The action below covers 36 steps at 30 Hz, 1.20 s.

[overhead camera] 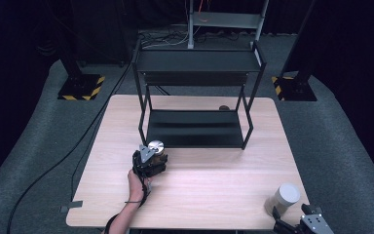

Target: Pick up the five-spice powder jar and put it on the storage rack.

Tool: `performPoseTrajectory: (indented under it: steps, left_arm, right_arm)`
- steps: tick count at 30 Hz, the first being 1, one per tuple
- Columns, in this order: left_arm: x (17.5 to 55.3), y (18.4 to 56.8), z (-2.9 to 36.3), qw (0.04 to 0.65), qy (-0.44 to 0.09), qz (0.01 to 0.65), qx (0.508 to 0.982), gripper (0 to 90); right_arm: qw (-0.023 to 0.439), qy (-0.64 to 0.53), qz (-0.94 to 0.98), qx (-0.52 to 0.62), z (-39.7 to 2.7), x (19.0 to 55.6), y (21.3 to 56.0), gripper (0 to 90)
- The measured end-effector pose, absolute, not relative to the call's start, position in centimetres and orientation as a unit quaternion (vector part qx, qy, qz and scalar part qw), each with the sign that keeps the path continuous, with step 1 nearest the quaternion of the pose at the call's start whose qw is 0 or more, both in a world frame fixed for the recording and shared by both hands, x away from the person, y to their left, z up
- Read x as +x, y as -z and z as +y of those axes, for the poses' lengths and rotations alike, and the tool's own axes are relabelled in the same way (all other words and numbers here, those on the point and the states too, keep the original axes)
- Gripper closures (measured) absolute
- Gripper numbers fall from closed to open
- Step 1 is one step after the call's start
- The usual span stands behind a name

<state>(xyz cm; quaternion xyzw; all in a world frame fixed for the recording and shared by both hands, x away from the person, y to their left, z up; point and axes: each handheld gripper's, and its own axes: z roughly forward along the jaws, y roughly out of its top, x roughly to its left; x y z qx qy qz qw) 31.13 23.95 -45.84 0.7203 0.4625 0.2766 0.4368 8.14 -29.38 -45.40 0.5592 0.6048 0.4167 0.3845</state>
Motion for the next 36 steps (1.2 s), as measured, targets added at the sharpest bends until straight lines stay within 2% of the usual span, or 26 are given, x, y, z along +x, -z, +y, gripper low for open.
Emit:
performPoseTrajectory:
  steps: [36]
  left_arm:
    - [31.4, 43.7, 23.6, 0.455, -0.282, 0.431, 0.726, 31.2]
  right_arm:
    - [0.386, -0.414, 0.606, 0.56, -29.2, 8.1, 45.3, 2.2]
